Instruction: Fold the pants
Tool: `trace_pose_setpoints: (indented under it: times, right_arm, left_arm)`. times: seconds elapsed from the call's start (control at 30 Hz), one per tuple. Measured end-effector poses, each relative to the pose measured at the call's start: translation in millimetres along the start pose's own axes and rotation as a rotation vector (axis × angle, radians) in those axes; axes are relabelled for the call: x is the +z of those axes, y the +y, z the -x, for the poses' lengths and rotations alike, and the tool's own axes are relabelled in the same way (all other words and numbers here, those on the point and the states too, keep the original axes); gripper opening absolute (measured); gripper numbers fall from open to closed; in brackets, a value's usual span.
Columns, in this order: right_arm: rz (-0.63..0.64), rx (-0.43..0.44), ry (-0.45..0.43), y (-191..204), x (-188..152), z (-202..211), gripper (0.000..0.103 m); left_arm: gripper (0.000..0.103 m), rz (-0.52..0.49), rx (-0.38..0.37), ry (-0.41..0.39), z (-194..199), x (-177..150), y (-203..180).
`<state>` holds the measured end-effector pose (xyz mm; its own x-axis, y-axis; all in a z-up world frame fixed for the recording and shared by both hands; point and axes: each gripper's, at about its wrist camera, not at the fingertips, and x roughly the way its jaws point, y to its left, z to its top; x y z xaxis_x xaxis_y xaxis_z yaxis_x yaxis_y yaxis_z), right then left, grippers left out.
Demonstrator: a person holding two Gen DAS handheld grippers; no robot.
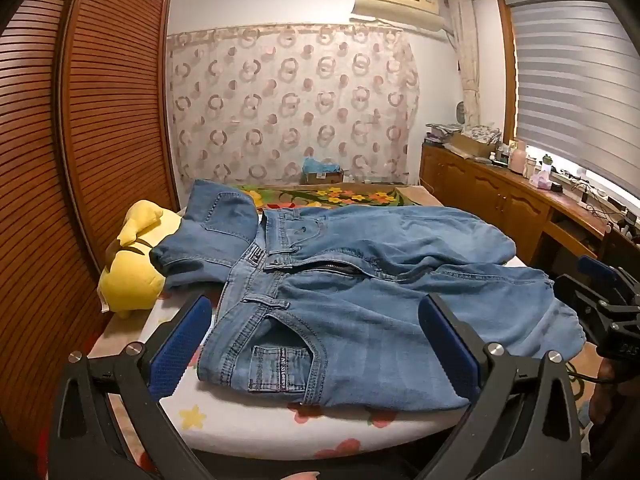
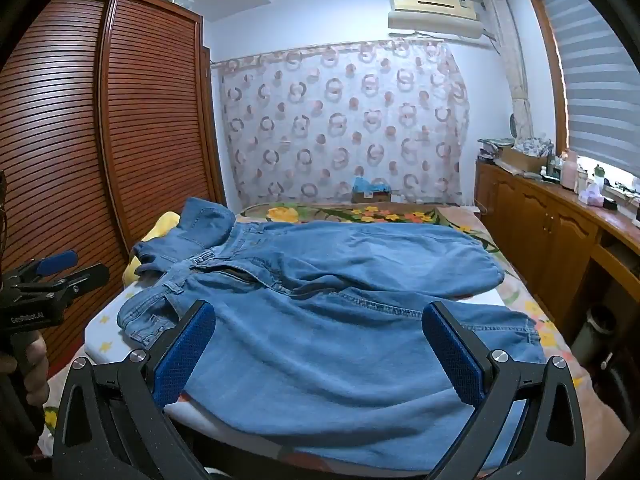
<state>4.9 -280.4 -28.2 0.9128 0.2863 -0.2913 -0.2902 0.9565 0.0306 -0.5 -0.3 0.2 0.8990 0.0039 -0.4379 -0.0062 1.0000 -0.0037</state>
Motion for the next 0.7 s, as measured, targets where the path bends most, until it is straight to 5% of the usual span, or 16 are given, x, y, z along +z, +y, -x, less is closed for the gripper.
trace_pose_setpoints:
  times: [0.7]
  right_arm:
    - [-0.013,-0.001,0.009,-1.1,1.3,3.3,0.103]
  left_arm:
    - [0.103,0.008,-0.001,0.012,-0.8,2.0,2.5]
